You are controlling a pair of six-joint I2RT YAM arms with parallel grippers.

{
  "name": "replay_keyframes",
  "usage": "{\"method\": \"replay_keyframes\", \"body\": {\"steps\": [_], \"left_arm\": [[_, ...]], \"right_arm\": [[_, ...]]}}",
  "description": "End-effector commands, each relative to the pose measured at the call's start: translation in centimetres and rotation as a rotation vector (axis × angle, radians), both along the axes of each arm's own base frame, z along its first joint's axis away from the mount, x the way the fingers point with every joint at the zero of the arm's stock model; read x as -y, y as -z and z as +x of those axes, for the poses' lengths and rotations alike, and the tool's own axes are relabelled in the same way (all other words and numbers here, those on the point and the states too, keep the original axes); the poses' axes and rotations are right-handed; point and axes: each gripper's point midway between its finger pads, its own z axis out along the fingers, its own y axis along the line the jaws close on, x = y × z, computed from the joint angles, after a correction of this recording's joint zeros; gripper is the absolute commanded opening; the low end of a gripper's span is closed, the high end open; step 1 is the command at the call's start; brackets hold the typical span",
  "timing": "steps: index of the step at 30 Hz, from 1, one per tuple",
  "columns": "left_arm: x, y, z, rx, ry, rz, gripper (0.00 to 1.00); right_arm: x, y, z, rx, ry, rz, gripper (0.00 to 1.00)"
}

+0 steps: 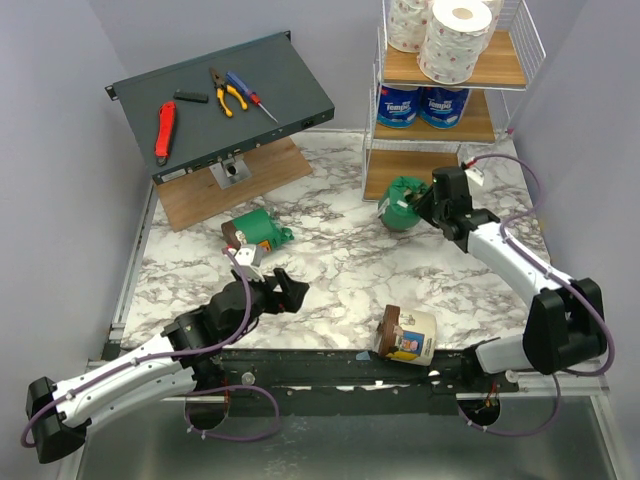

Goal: Place and organize the paper towels onto the shelf
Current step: Place the paper towel on the shelf.

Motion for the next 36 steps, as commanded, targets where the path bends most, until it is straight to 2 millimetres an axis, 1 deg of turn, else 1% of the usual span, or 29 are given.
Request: {"method": "replay_keyframes", "body": {"steps": [1, 5, 6, 10, 12, 13, 14, 17, 23, 30, 36], "left_arm": [[-0.6, -0.6, 0.4, 0.003, -0.039, 0.017, 0.89], [-0.8, -0.4, 0.5, 0.01, -0.043, 0.026, 0.89], [-0.5, -0.5, 0.7, 0.019, -0.031, 0.039, 0.89], [-0.2, -0.5, 0.8, 0.019, -0.021, 0.059, 0.89], [-0.1, -0.4, 0.9, 0.016, -0.018, 0.07, 0.89], [-0.1, -0.4, 0.9, 0.016, -0.018, 0.072, 0.89], [-0.1, -0.3, 0.9, 0.014, -0.017, 0.077, 0.89], [-0.1, -0.2, 0.9, 0.013, -0.02, 0.082, 0.89], [-0.3, -0.1, 1.0, 0.017, -0.029, 0.08, 0.89], [-0.2, 0.1, 1.2, 0.016, -0.03, 0.097, 0.89], [0.0, 0.1, 1.3, 0.018, -0.028, 0.106, 0.89]], "right_arm": [[0.2, -4.5, 4.3, 0.192, 0.103, 0.057, 0.37], [0.3, -4.7, 5.9, 0.205, 0.125, 0.034, 0.38], [0.3, -4.3, 7.1, 0.206, 0.14, 0.021, 0.37], [0.0, -4.0, 8.3, 0.225, 0.152, 0.042, 0.38], [-0.3, -3.5, 8.7, 0.223, 0.156, 0.059, 0.38], [-0.6, -3.7, 9.3, 0.241, 0.157, 0.075, 0.38], [-0.8, -3.5, 9.6, 0.241, 0.155, 0.081, 0.38], [-0.9, -2.8, 10.2, 0.232, 0.173, 0.097, 0.38], [-1.3, -2.0, 10.9, 0.248, 0.188, 0.132, 0.38], [-1.7, -1.3, 12.2, 0.239, 0.193, 0.137, 0.38], [-1.9, -0.6, 12.9, 0.24, 0.2, 0.146, 0.38]]}}
